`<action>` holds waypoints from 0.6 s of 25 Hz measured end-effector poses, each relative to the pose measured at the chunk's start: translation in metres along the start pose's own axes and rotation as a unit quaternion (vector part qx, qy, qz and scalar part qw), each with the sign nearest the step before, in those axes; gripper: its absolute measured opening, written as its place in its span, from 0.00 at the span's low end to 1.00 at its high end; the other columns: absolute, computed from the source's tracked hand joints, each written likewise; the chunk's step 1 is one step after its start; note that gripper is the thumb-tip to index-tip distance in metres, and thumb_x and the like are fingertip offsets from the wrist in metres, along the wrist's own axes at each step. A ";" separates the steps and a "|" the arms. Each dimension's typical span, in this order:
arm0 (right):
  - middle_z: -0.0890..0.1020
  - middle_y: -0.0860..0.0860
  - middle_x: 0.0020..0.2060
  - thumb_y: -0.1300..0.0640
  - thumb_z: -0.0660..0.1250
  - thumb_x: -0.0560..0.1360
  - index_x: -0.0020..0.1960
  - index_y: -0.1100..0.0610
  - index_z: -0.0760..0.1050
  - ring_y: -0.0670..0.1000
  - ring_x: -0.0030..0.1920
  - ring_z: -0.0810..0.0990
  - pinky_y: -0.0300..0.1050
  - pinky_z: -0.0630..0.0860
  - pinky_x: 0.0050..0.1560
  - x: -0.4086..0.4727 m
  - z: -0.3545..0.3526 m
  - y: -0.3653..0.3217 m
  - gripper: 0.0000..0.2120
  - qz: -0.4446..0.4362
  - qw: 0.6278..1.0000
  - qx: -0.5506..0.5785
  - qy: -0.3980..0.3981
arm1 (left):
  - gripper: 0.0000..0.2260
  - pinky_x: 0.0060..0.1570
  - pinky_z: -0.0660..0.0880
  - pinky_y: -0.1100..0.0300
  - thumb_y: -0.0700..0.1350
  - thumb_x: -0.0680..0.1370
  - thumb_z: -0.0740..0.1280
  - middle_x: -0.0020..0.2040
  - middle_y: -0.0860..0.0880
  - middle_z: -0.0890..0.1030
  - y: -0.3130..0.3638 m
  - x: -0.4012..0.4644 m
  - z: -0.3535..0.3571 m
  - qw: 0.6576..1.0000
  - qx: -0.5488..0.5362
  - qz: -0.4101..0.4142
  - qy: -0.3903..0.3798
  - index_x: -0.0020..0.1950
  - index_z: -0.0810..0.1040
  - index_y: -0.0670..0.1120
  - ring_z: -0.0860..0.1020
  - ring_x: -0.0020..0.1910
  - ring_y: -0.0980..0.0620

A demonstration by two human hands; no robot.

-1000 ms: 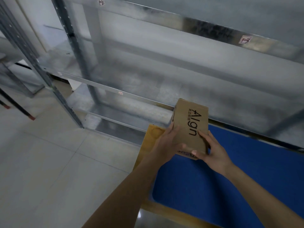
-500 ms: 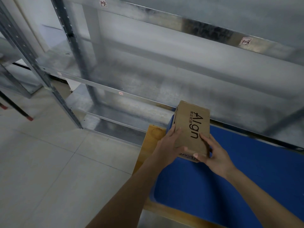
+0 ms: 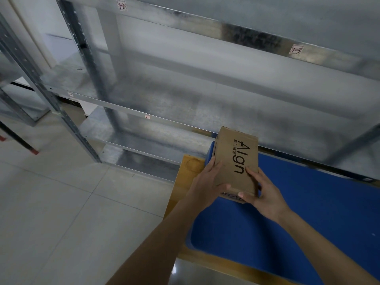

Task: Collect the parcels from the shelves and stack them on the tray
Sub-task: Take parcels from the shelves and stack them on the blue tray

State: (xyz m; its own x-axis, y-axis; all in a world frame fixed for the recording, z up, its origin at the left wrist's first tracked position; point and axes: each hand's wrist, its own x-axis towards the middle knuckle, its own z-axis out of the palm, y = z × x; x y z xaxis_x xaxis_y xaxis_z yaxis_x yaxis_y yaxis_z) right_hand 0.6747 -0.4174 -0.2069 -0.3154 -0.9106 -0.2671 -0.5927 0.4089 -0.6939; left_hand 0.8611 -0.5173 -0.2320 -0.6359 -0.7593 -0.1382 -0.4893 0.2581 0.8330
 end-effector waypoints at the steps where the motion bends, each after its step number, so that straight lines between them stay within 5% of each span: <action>1: 0.58 0.42 0.78 0.53 0.77 0.71 0.79 0.43 0.58 0.47 0.75 0.61 0.52 0.63 0.76 0.000 0.000 0.001 0.43 0.003 1.000 0.002 -0.001 | 0.35 0.73 0.64 0.47 0.54 0.79 0.67 0.81 0.51 0.49 0.000 0.001 0.000 1.000 0.000 -0.001 0.001 0.80 0.53 0.51 0.57 0.77 0.49; 5: 0.57 0.43 0.78 0.55 0.77 0.72 0.80 0.45 0.56 0.49 0.76 0.60 0.49 0.61 0.76 0.000 -0.004 -0.004 0.44 0.007 1.000 0.007 -0.020 | 0.35 0.70 0.68 0.47 0.54 0.77 0.69 0.80 0.53 0.52 0.003 0.002 -0.002 1.000 -0.023 -0.004 -0.001 0.79 0.55 0.53 0.61 0.74 0.51; 9: 0.48 0.47 0.81 0.50 0.77 0.72 0.79 0.41 0.55 0.52 0.80 0.51 0.55 0.56 0.78 -0.010 -0.017 -0.012 0.44 0.029 0.999 0.031 0.002 | 0.33 0.64 0.71 0.59 0.50 0.78 0.69 0.76 0.51 0.59 0.026 -0.003 -0.020 0.998 -0.056 0.030 0.001 0.78 0.58 0.48 0.65 0.65 0.59; 15: 0.51 0.42 0.80 0.45 0.73 0.74 0.78 0.37 0.56 0.50 0.79 0.56 0.56 0.60 0.77 -0.056 -0.087 -0.022 0.39 0.010 0.997 0.013 0.071 | 0.33 0.70 0.66 0.49 0.61 0.78 0.65 0.80 0.57 0.52 0.080 -0.010 -0.060 0.987 0.142 0.067 0.028 0.80 0.55 0.55 0.63 0.74 0.51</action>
State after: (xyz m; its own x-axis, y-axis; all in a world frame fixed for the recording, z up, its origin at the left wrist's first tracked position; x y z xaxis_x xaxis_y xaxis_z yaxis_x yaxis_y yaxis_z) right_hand 0.6410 -0.3706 -0.1184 -0.4296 -0.8836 -0.1861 -0.5659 0.4240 -0.7070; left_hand 0.8639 -0.5249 -0.1322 -0.6760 -0.7369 0.0006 -0.5556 0.5102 0.6565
